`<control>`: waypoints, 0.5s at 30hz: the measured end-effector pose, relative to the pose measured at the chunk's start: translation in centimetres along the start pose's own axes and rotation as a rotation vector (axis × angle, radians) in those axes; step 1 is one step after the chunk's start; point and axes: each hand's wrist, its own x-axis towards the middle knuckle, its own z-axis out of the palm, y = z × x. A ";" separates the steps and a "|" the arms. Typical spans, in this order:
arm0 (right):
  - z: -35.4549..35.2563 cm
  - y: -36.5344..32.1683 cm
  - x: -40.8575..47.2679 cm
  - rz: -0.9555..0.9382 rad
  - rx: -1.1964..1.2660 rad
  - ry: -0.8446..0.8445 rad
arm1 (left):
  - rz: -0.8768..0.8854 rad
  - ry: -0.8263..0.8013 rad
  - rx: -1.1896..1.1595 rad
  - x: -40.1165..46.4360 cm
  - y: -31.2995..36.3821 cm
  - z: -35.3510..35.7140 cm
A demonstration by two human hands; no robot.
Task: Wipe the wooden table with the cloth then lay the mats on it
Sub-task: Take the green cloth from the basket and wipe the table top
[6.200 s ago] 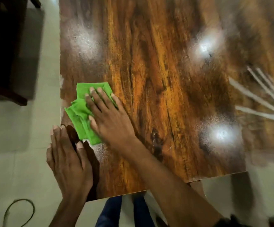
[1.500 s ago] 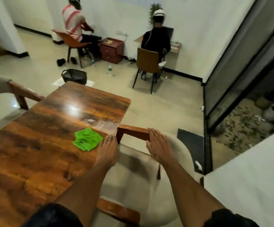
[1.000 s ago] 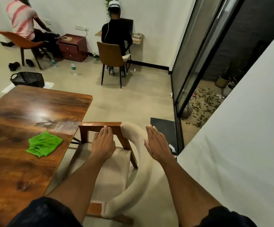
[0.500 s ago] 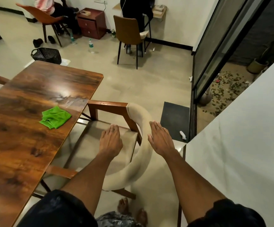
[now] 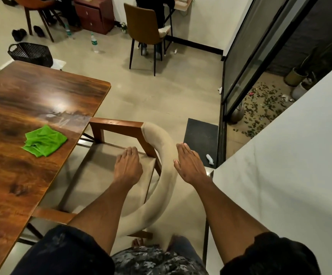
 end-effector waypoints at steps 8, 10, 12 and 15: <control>-1.9 5.2 5.6 -0.052 -0.015 0.022 | -0.050 0.036 -0.018 5.1 3.7 -0.7; -2.3 7.4 7.0 -0.059 -0.026 0.033 | -0.072 0.048 -0.010 6.3 4.9 -1.0; -2.8 9.9 8.3 -0.073 -0.044 0.017 | -0.118 0.048 -0.018 7.1 6.4 -1.1; -3.7 13.0 9.8 -0.087 -0.074 -0.033 | -0.133 0.040 0.003 7.7 8.9 -1.1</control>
